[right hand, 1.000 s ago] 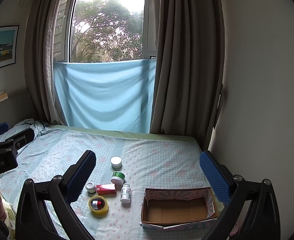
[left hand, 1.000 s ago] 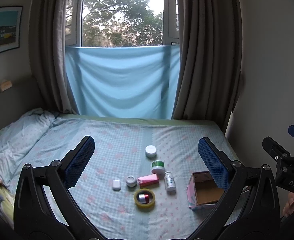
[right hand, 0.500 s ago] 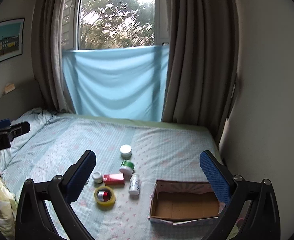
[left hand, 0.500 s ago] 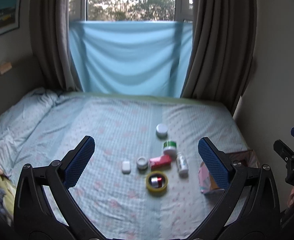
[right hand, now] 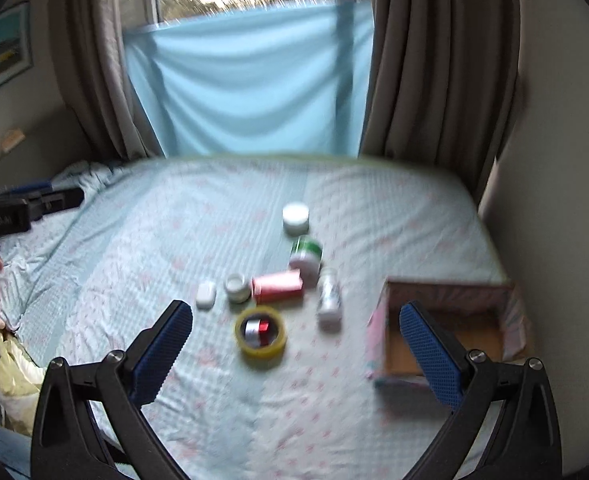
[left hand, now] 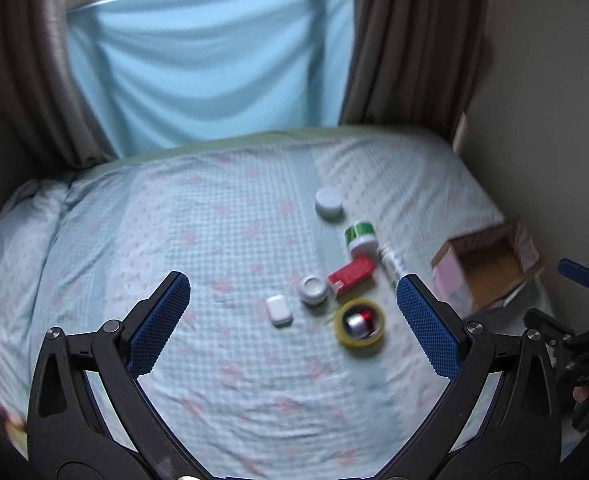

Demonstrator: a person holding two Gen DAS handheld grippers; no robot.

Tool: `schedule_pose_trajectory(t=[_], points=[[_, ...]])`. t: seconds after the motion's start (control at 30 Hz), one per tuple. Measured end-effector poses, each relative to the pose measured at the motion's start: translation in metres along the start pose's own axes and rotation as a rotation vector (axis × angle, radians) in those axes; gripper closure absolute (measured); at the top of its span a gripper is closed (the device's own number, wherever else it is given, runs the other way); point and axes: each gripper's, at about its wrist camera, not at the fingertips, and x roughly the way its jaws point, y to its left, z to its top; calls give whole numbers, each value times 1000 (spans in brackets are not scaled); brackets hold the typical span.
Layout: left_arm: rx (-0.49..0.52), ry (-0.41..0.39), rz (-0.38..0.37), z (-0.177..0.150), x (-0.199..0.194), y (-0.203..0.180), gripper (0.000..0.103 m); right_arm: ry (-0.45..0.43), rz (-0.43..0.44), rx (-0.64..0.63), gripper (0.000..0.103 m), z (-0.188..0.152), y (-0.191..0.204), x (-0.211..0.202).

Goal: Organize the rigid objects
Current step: 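Move the left tool to the small white jar while the right tool approaches the yellow tape roll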

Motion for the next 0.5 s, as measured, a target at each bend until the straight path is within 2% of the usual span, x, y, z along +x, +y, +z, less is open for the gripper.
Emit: schedule_pose_trajectory(t=[0.1, 0.3, 0.43, 0.5], points=[[64, 62, -47, 3, 38, 15, 1, 77, -2, 55, 0, -7, 16, 36], [258, 204, -156, -6, 151, 25, 1, 181, -73, 148, 0, -21, 44, 108], [304, 303, -222, -28, 226, 26, 1, 243, -103, 194, 0, -35, 56, 159], [316, 323, -241, -37, 254, 23, 1, 292, -143, 191, 0, -44, 63, 188]])
